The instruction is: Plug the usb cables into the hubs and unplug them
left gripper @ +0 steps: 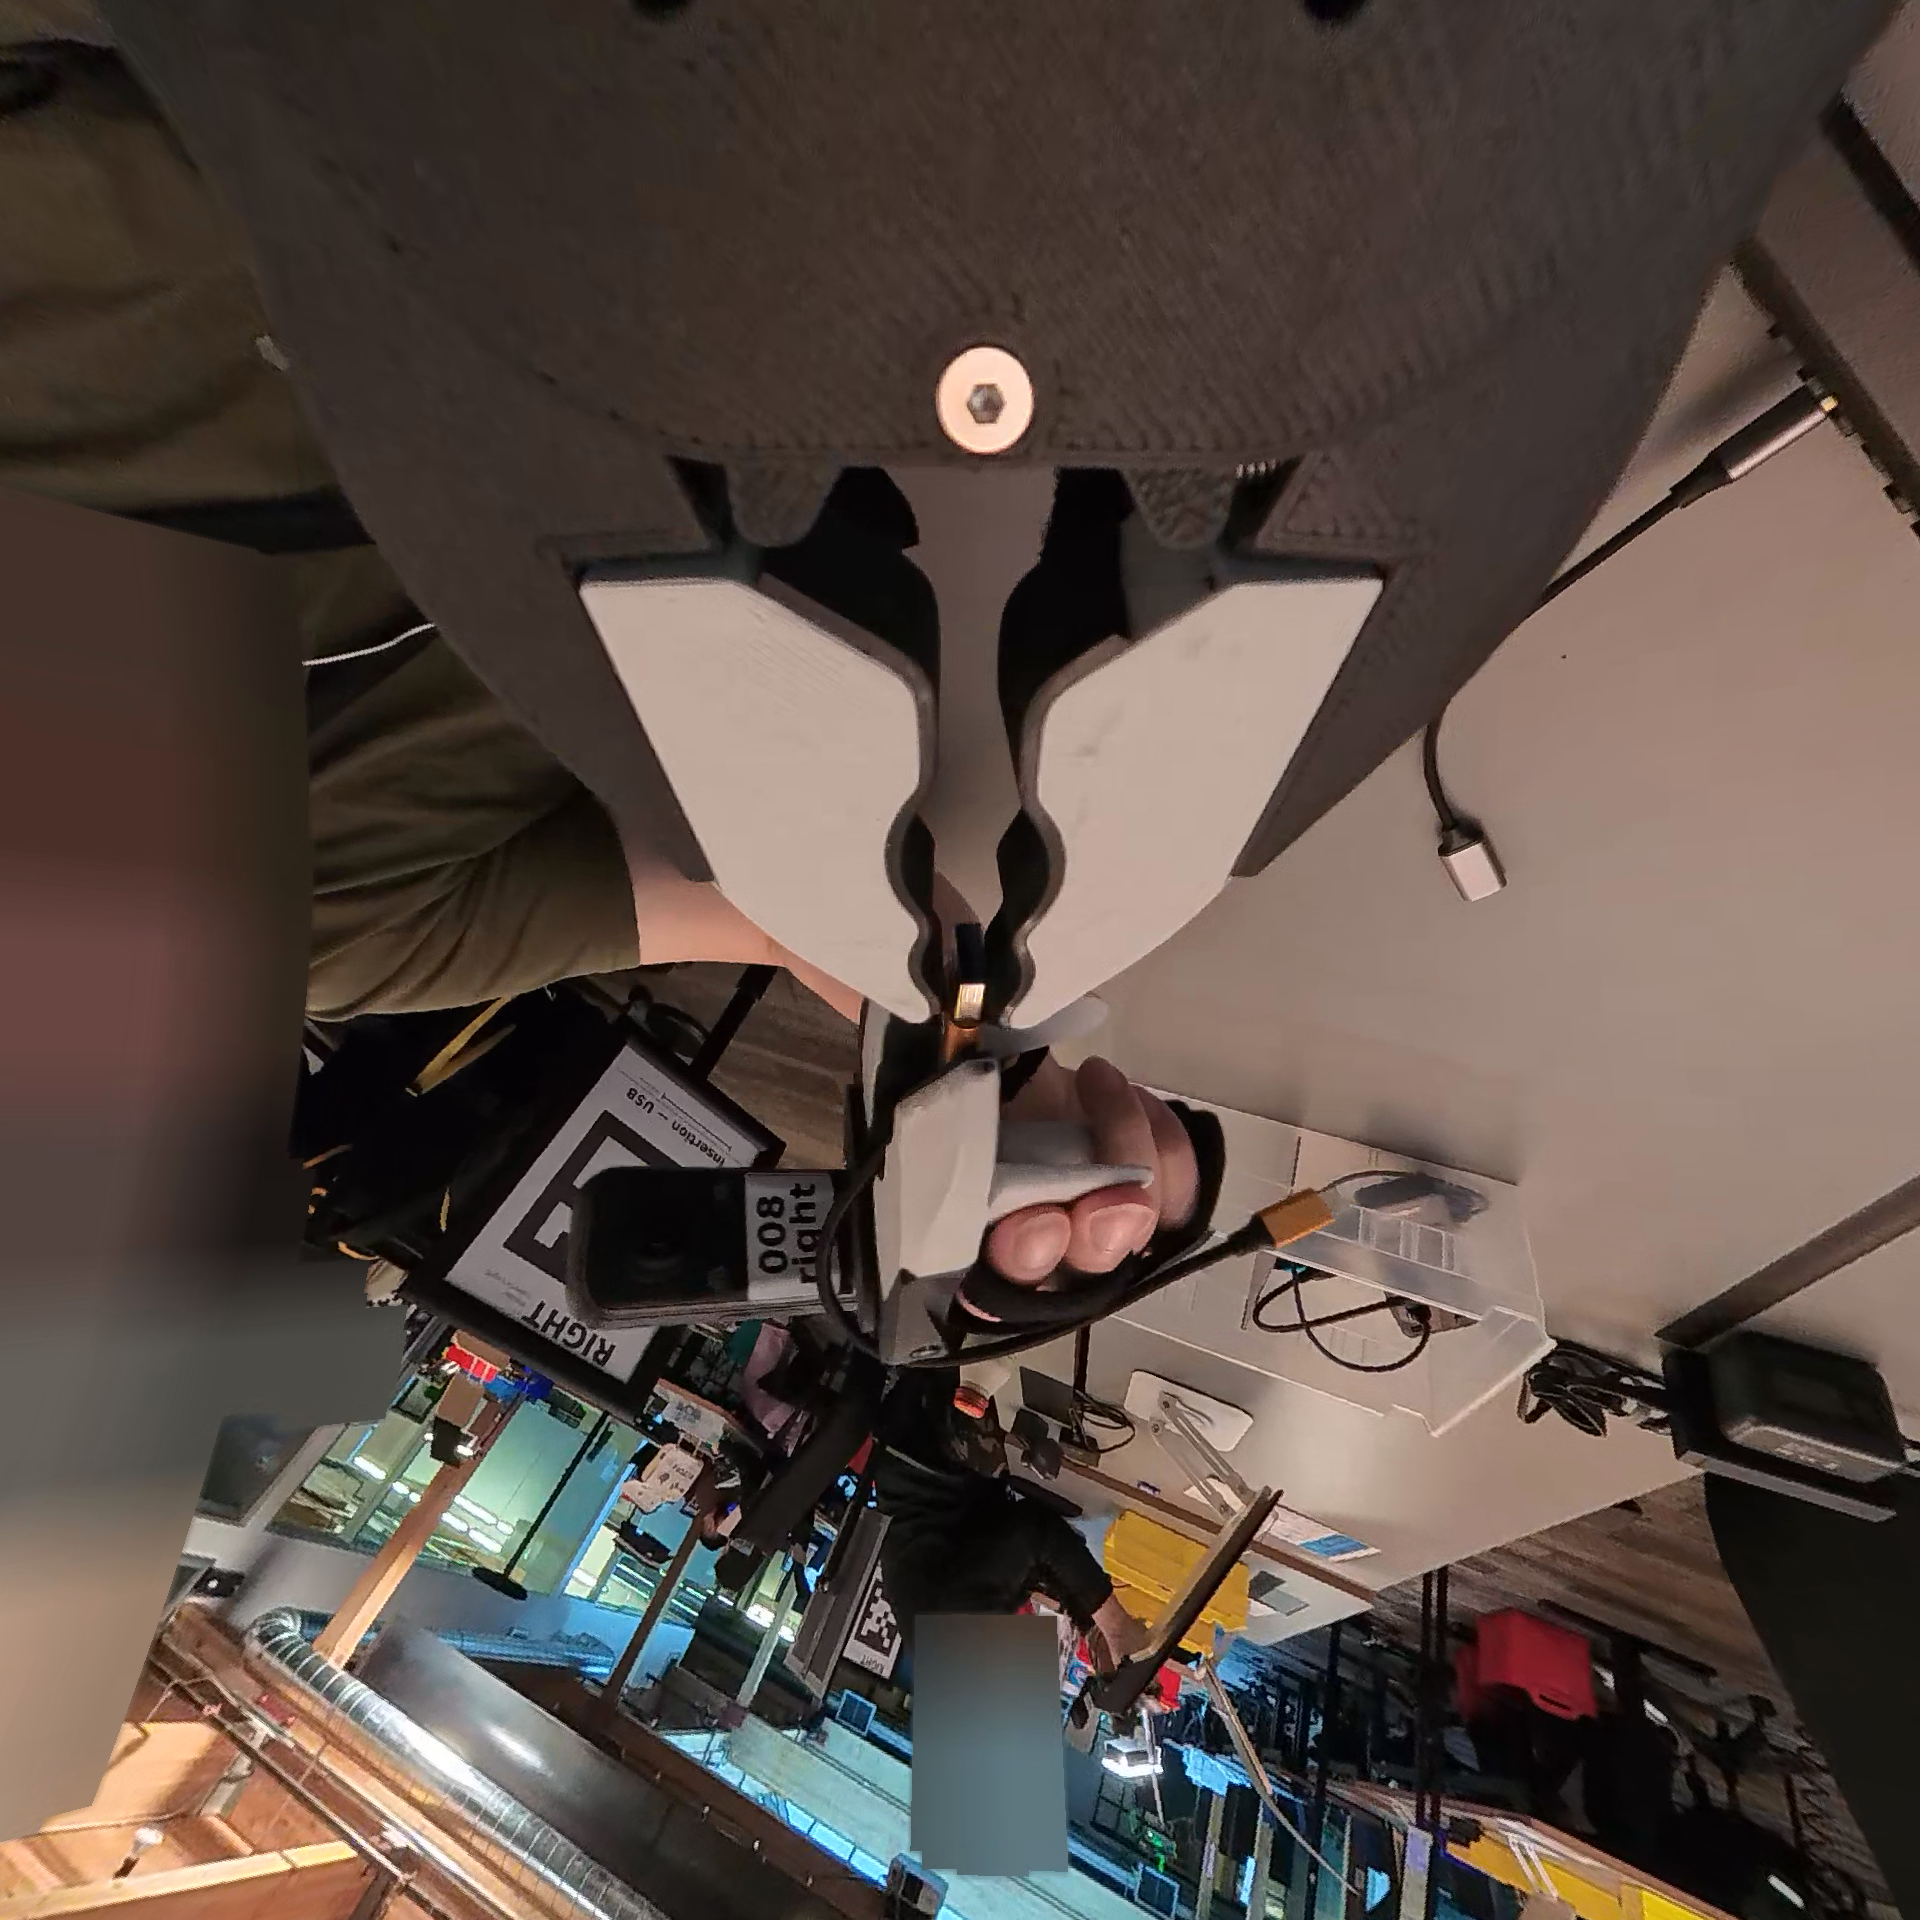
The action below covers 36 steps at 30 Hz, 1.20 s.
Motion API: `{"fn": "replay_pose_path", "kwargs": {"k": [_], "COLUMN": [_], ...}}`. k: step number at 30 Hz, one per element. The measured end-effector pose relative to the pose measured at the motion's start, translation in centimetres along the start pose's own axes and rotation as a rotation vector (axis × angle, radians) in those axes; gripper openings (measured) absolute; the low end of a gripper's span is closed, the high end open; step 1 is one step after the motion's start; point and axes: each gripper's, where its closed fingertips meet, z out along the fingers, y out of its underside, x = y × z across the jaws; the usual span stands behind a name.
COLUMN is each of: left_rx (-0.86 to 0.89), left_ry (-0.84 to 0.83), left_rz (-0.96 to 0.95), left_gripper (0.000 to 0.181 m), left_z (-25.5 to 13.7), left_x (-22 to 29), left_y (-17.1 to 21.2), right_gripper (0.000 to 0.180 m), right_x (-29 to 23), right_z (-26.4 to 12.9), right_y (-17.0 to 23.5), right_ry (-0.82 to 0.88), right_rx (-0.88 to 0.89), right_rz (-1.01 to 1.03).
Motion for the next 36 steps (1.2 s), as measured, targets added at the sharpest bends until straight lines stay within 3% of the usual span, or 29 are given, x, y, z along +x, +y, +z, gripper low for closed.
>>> {"fn": "replay_pose_path", "kwargs": {"k": [21,23,25,29,36], "left_rx": [-0.044,-0.032,-0.027,-0.021,-0.036], "left_ry": [0.010,0.030,0.038,0.035,0.036], "left_rz": [-0.012,-0.019,-0.020,-0.028,-0.024], "left_gripper": [0.006,0.005,0.005,0.005,0.005], "left_z": [0.2,0.2,0.1,0.0,0.1], "left_x": [0.0,0.3,0.5,0.4,0.4], "left_y": [0.7,0.5,0.4,0.3,0.6], "right_gripper": [0.009,0.012,0.027,0.017,0.016], "right_x": [-0.9,-0.7,0.0,-0.4,-0.7], "right_z": [0.1,-0.1,-0.1,-0.2,0.0], "right_y": [-0.7,-0.8,-0.5,-0.4,-0.3], "right_ry": [-0.049,-0.040,0.000,-0.024,-0.034], "right_rx": [0.033,0.034,0.016,0.015,0.004], "right_rz": [0.002,0.001,0.018,0.001,-0.009]}}
